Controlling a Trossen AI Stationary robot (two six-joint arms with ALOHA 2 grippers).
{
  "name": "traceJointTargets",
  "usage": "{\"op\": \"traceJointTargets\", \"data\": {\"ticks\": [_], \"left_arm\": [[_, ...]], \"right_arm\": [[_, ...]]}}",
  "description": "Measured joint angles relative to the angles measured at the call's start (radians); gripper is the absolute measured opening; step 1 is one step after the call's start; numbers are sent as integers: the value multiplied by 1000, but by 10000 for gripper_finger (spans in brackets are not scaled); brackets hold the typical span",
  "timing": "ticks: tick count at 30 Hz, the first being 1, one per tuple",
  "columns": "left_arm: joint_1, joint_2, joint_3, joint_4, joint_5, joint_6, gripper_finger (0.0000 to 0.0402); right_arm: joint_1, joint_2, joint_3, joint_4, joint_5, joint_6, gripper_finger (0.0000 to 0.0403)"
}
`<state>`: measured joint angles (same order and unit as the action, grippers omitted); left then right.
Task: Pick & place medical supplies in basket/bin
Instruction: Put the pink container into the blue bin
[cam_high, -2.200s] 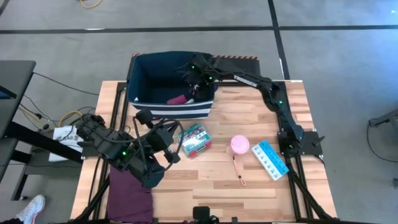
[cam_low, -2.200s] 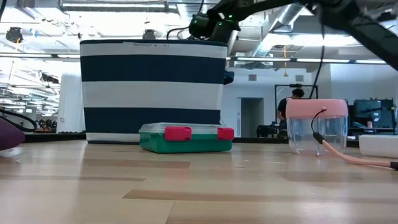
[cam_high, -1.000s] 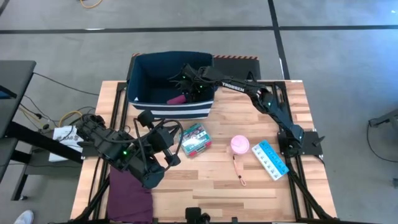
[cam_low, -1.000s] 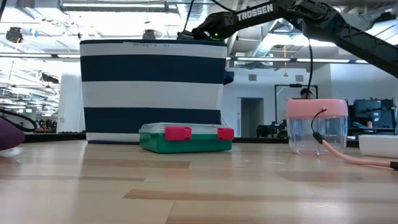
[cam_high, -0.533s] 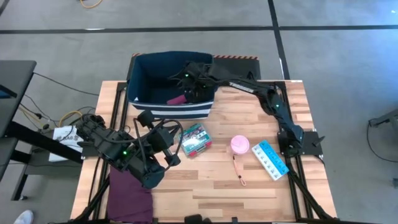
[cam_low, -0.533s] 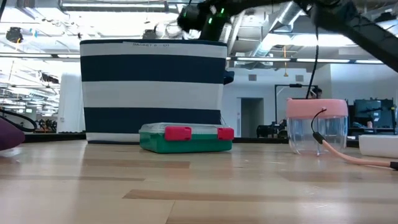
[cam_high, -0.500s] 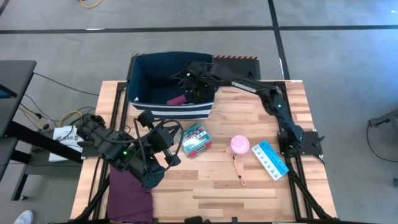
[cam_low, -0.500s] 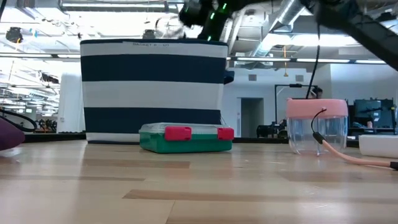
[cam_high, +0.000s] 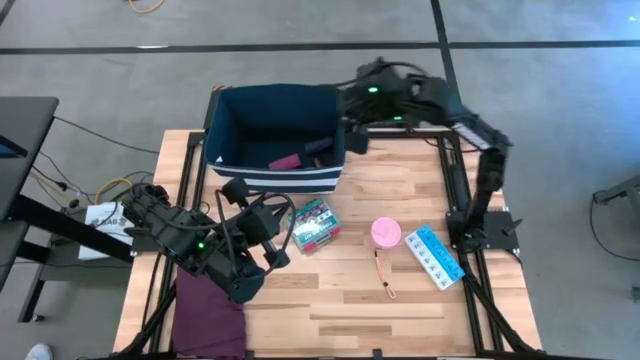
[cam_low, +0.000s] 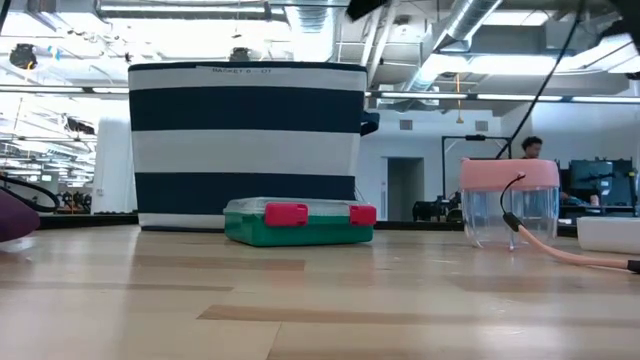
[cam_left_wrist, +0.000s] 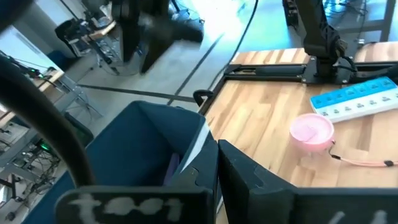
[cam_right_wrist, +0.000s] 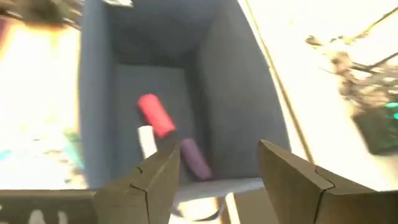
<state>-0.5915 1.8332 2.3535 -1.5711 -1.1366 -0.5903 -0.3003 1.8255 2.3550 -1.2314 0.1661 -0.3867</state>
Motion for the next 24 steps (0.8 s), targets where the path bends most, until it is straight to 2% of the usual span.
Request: {"op": "traceJointTargets", "data": {"ticks": [6, 10, 12, 17, 24], "left_arm": [[-1, 0, 0, 0, 27, -1, 0], [-1, 0, 0, 0, 53, 0, 0], [-1, 0, 0, 0, 59, 0, 0], [-4, 0, 0, 0, 59, 0, 0], [-11, 0, 0, 0, 59, 0, 0]], "right_arm": [[37, -125, 1, -173, -163, 123, 201], [81, -169, 1, -333, -168, 182, 201], [106, -190, -17, -336, -168, 238, 200], [191, -257, -117, -338, -212, 282, 199], [336, -311, -401, -339, -220, 205, 198]]}}
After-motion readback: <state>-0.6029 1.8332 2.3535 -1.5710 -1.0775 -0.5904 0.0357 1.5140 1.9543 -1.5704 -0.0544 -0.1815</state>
